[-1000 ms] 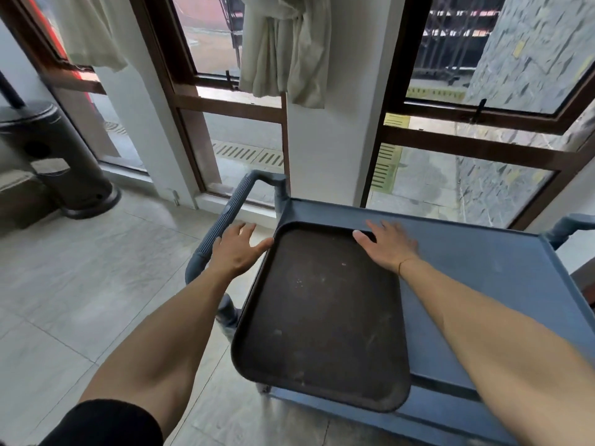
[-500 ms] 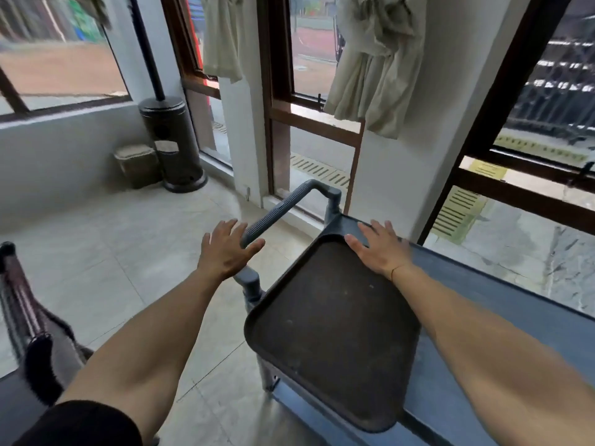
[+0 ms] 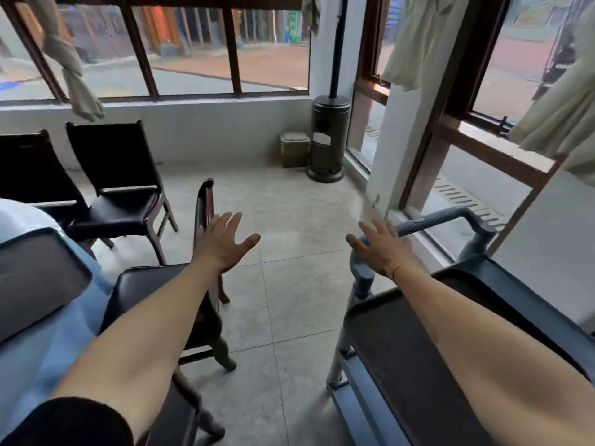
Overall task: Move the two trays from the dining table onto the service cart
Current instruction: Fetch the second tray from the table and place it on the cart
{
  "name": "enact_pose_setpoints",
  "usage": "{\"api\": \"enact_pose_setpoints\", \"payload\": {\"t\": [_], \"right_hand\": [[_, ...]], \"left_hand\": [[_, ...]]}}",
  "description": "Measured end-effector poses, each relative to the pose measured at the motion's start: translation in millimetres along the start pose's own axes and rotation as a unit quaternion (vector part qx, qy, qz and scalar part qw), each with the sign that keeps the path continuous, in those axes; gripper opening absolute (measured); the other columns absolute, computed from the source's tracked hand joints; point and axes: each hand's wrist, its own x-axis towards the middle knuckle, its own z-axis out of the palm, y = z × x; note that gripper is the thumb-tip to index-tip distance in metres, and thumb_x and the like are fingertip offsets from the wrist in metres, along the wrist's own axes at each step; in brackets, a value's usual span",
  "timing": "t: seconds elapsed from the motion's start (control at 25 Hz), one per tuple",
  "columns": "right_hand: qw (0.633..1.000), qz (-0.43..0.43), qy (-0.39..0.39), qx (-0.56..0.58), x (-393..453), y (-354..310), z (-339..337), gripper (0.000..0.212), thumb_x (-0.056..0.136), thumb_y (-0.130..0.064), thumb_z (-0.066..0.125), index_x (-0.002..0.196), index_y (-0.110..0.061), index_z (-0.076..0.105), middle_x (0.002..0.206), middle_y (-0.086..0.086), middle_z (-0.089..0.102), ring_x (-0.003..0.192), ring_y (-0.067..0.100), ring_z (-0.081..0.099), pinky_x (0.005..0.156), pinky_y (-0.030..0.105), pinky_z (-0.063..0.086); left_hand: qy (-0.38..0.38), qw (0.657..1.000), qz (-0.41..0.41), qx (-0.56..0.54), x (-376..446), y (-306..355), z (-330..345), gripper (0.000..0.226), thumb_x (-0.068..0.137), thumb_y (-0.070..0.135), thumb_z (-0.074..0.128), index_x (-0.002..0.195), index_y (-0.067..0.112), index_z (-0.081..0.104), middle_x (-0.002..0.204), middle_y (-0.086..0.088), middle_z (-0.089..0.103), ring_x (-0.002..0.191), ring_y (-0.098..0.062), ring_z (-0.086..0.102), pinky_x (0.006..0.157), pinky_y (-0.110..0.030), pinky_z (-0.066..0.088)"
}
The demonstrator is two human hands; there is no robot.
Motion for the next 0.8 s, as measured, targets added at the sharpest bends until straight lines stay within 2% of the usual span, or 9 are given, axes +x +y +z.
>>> {"api": "enact_pose_setpoints", "payload": {"t": [0.2,0.36,0.64,0.8], "right_hand": [[0.995,-0.098,-0.01,-0.013,44,-122,24,0.078,0.09,-0.076,0.019,0.155,-0.033,0.021,0.166,-0.002,0.009,0.151,0.024,-0.003,0.117,0.061,0.007],[0.982,-0.187,-0.022,-0.023,68,-223,50,0.076,0.09,-0.075,0.018,0.154,-0.034,0.021,0.166,-0.001,0.01,0.151,0.024,-0.003,0.116,0.061,0.007],[0.949,-0.308,-0.056,-0.031,89,-392,91,0.074,0.092,-0.073,0.022,0.154,-0.034,0.023,0.165,0.0,0.012,0.151,0.024,-0.002,0.115,0.062,0.007],[0.918,-0.388,-0.048,-0.074,85,-467,115,0.075,0.091,-0.075,0.019,0.154,-0.035,0.022,0.165,-0.001,0.011,0.151,0.025,-0.003,0.116,0.062,0.008]], "left_hand": [[0.035,0.993,-0.112,0.015,-28,-110,-37,0.084,0.091,0.075,0.031,0.159,0.026,0.018,0.168,0.0,0.012,0.154,-0.019,0.002,0.121,-0.052,0.002],[0.072,0.978,-0.195,0.028,-58,-201,-61,0.082,0.09,0.074,0.033,0.156,0.026,0.025,0.166,0.001,0.018,0.152,-0.019,0.008,0.12,-0.053,0.007],[0.108,0.937,-0.333,0.017,-125,-327,-101,0.082,0.091,0.072,0.037,0.157,0.026,0.024,0.167,0.001,0.017,0.153,-0.021,0.007,0.121,-0.052,0.007],[0.134,0.91,-0.393,0.015,-167,-380,-115,0.082,0.091,0.072,0.037,0.157,0.025,0.026,0.166,-0.002,0.02,0.152,-0.022,0.013,0.12,-0.051,0.014]]}}
